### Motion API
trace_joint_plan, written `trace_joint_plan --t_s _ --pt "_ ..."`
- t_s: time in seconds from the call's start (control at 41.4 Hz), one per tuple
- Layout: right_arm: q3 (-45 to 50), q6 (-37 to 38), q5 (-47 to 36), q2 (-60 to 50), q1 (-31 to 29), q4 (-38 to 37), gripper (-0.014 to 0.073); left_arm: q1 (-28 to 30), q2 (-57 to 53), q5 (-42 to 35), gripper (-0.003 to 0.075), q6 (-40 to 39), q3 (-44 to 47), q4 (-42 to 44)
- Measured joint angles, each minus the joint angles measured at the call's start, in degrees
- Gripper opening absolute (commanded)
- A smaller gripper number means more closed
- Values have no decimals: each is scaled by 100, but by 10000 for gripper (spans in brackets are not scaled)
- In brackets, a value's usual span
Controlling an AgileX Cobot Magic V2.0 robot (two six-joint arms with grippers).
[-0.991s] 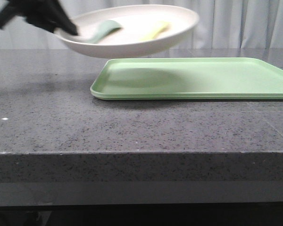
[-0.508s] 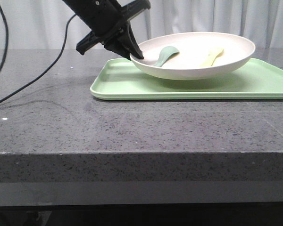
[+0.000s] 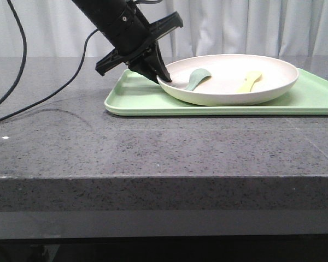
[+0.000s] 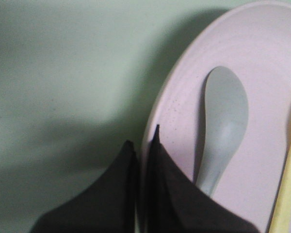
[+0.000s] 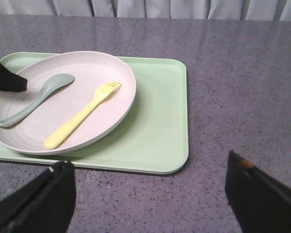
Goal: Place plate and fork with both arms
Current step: 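Lift the plate with the left gripper and lower it onto the green tray, then open the left gripper and raise it away from the plate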
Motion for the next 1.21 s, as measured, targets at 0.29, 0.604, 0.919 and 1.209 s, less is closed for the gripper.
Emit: trace_joint_plan --t_s 0.29,0.604,0.919,1.209 --pt "0 0 0 0 13 0 645 0 3 -57 118 -184 0 13" --pt "0 0 0 0 13 0 645 0 3 32 347 -161 -28 -18" --pt "0 0 0 0 13 0 645 0 -483 929 165 574 -33 110" --pt "0 0 0 0 13 0 645 0 -946 1455 -18 619 -41 813"
